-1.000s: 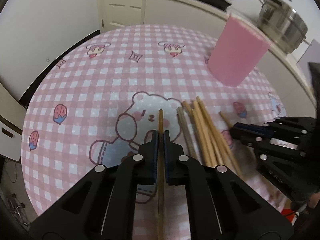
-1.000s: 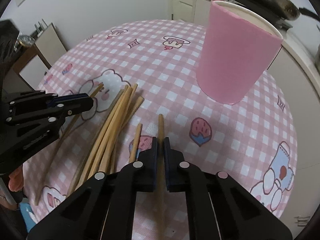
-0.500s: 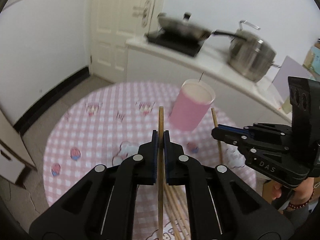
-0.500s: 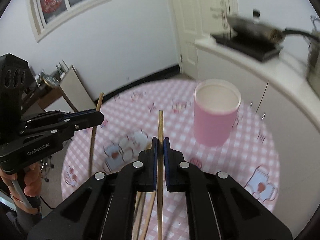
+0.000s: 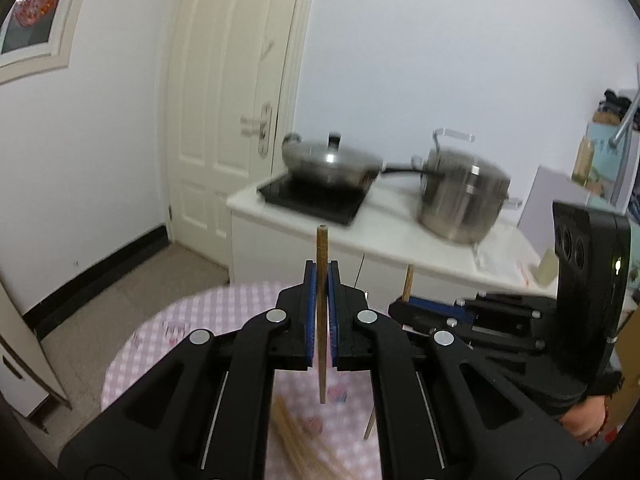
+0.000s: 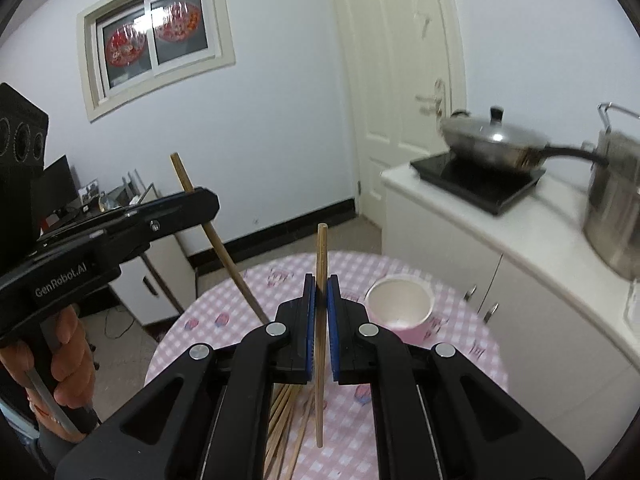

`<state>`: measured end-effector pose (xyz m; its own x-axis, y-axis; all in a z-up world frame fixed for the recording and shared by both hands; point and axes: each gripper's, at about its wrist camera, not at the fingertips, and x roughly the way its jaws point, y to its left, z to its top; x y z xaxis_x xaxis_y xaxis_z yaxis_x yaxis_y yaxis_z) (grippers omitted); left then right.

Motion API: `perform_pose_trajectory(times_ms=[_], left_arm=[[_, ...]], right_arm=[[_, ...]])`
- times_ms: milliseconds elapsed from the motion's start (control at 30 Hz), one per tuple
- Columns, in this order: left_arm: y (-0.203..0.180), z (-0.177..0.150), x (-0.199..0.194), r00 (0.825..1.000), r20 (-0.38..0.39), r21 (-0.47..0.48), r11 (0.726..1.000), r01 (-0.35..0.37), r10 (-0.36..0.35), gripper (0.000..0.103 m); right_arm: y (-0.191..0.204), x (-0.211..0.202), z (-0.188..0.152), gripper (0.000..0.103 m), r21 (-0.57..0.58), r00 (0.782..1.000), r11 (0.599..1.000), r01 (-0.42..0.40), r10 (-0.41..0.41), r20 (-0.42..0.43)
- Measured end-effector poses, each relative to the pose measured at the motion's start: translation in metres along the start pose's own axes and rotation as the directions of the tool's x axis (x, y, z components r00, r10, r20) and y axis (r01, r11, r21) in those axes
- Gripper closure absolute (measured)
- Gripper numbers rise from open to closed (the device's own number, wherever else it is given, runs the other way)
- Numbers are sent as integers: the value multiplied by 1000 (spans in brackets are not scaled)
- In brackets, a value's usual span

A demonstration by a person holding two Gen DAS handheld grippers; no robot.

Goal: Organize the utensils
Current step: 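Lift both held chopsticks upright and carry them over the pink cup, then lower both chopsticks into the pink cup and open both tools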

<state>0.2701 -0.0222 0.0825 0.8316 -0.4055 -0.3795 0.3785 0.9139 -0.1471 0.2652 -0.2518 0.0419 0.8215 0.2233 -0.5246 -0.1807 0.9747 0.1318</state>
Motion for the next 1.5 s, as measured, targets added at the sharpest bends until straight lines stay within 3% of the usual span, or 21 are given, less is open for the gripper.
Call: perform_pose_trajectory(times_ms=[200, 333, 567, 967, 1167, 1500], left_arm=[[-6, 25, 16, 993, 118, -62, 998, -11, 18, 97], [-3, 32, 32, 985, 171, -116, 993, -9, 29, 97], [-5, 34, 66, 976, 214, -141, 990, -9, 39, 97], [-3, -10, 129, 995, 75, -76, 995, -62, 68, 97], [-2, -29, 141, 997, 34, -45, 996, -72, 73, 97], [-9, -33, 142, 997, -11, 6, 997, -71, 71, 96]], right_arm=[[-11, -18, 30, 99, -7, 983, 995, 102, -99, 157], [-19, -18, 45, 99, -14, 943, 982, 187, -176, 282], [-42, 11, 49, 99, 10, 915, 980, 200, -190, 357], [-77, 60, 6, 98, 97, 952, 980, 174, -193, 240], [-79, 63, -6, 98, 115, 955, 977, 181, -202, 215], [-75, 63, -21, 98, 115, 951, 970, 214, -234, 201]])
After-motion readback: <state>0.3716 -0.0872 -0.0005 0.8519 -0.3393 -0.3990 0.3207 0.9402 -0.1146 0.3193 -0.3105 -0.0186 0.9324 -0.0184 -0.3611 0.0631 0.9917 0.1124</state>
